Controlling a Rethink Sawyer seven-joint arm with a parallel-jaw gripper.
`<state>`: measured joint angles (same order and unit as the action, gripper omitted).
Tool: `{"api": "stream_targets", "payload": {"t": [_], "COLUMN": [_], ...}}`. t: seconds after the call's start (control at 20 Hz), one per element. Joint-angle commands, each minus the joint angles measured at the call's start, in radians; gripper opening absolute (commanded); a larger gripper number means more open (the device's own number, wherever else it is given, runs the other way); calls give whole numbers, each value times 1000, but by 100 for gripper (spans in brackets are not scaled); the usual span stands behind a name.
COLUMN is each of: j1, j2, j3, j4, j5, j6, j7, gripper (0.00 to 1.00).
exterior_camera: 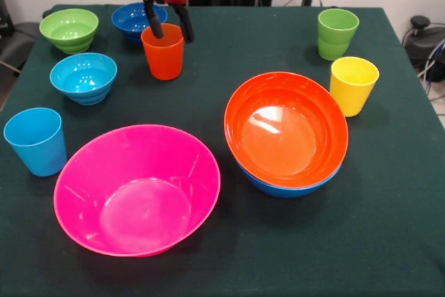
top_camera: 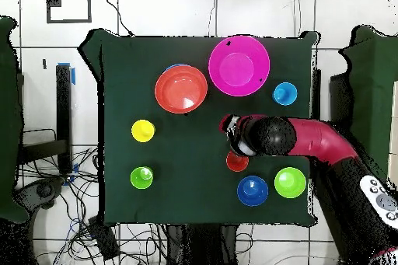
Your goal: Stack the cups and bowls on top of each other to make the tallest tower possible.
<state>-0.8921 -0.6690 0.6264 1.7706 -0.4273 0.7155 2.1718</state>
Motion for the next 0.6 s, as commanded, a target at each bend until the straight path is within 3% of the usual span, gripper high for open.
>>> {"api": "stream_targets", "payload": {"t": [0.05, 0.35, 0.5, 0.6], "j1": [63, 86, 105, 103], "j2": [172, 234, 204, 205], "j3": [2, -11, -31, -33], "j4": [-264, -412, -447, -448], "j5": [54, -8, -134, -143], "j6": [133, 168, 73, 61], "j7": [-96, -182, -237, -231], "gripper": [100, 100, 100, 100]}}
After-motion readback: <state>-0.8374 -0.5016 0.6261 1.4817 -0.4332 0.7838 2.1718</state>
